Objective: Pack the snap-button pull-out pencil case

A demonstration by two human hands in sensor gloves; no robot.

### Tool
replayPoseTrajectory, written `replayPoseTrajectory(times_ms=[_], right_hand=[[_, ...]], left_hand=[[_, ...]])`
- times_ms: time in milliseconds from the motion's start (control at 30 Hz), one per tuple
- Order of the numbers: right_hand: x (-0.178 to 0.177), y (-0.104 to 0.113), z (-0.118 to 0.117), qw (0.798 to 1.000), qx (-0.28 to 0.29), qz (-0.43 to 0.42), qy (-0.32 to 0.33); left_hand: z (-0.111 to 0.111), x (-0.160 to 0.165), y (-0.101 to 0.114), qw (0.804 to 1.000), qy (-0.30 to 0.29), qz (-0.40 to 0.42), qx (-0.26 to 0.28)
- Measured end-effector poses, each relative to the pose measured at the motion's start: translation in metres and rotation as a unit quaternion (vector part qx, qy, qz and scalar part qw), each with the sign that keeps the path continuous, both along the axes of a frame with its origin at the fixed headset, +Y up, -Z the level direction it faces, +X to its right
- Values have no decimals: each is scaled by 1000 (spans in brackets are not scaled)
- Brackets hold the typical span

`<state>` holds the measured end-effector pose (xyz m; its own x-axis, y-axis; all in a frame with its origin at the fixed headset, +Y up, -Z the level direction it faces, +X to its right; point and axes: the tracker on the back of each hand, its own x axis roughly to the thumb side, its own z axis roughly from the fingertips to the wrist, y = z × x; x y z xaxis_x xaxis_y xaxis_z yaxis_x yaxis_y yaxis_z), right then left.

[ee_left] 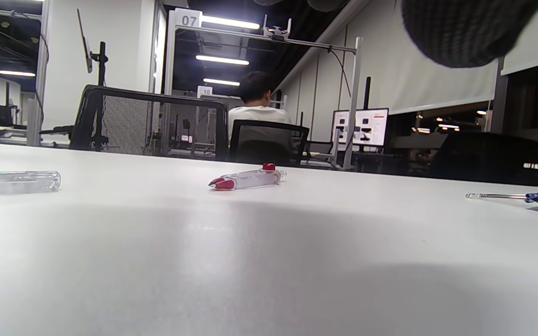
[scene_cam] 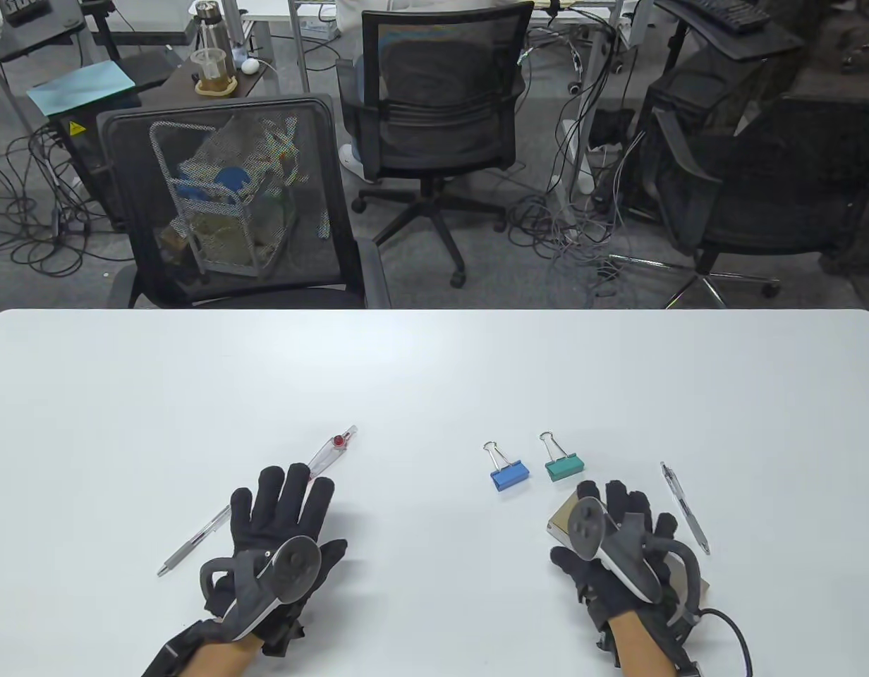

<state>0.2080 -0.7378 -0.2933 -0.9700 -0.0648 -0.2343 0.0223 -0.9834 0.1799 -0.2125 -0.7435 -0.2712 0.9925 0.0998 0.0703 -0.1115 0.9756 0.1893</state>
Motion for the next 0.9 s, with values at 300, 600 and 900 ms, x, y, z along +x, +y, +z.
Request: replayPoseTrajectory(times_ms=[300, 600, 900], right_hand=[[27, -21, 0, 999, -32, -7, -26], [20, -20, 1, 1000, -18, -7, -7], [-87, -2, -1, 989, 37, -34, 138]], left_hand=[[-1, 0, 1, 1000, -1, -1, -9], [-2, 0, 0, 1000, -1, 1, -7], [-1, 1, -1, 1000, -5, -6, -7]])
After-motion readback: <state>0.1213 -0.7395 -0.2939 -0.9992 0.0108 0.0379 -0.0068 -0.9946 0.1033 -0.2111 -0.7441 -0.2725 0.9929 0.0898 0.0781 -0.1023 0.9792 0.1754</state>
